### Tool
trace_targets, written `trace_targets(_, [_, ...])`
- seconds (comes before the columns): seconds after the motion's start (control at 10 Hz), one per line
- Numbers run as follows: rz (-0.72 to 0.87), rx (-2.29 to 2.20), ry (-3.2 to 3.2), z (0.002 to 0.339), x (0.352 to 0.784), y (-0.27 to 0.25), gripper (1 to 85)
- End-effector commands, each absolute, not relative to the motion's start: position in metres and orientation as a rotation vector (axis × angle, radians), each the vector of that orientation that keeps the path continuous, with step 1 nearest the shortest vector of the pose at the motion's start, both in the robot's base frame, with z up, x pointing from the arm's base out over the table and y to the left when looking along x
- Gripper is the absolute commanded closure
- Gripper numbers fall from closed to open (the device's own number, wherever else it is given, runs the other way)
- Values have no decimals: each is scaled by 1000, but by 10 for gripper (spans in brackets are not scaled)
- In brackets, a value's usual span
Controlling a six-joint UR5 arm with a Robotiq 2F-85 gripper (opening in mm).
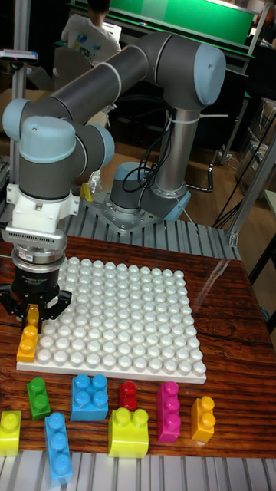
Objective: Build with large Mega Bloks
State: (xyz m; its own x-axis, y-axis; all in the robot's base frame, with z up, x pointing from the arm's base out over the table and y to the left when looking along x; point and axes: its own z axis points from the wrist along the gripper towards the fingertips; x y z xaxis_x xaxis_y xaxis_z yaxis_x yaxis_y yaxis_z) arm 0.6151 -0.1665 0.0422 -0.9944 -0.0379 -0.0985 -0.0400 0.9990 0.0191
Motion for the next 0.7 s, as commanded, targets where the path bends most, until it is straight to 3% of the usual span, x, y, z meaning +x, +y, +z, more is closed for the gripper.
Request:
trace_targets(0.0, [38,-47,3025,36,618,-164,847])
trace_targets(0.5, [49,-70,3032,39,617,-165,843])
trace_targets(0.6, [60,-95,3043,40,614,-164,790])
